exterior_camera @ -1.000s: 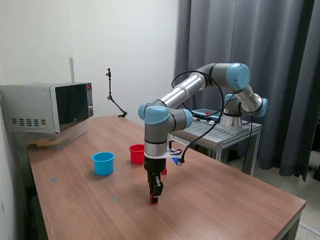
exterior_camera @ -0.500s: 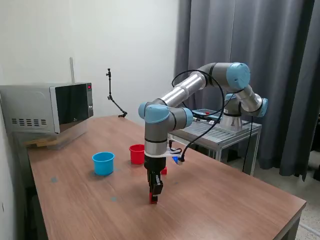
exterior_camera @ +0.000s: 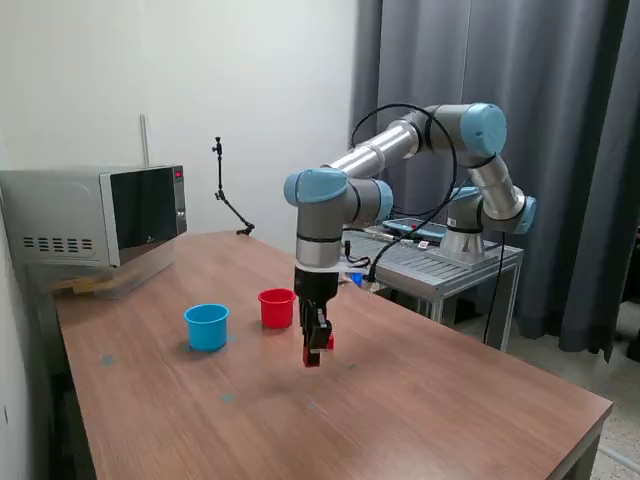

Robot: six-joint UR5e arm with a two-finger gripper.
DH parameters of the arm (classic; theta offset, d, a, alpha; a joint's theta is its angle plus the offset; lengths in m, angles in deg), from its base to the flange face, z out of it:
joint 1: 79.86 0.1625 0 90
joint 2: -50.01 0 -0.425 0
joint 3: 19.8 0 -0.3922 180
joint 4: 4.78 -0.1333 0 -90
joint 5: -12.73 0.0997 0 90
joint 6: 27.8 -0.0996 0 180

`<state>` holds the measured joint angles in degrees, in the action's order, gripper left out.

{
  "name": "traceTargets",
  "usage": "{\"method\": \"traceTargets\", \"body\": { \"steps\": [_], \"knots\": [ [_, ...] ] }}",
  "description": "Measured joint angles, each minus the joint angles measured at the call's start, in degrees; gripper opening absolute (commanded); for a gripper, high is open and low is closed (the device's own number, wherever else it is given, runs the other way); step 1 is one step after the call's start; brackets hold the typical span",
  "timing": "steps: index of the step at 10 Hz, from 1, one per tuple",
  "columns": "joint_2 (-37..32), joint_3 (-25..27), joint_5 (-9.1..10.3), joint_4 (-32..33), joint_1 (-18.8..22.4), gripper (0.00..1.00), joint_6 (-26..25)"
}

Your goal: Place red objects in the red bin, and blue objects in the blue bin.

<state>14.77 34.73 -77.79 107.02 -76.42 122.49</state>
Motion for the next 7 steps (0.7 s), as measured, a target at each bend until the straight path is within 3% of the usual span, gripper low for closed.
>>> {"method": "traceTargets", "body": {
  "steps": [4, 7],
  "knots": [
    [-5.5, 6.6, -0.73, -0.9, -0.5, 0.00, 0.4],
    [-7.7, 9.0, -0.79, -0.9, -3.3, 0.00, 0.7]
  ]
}}
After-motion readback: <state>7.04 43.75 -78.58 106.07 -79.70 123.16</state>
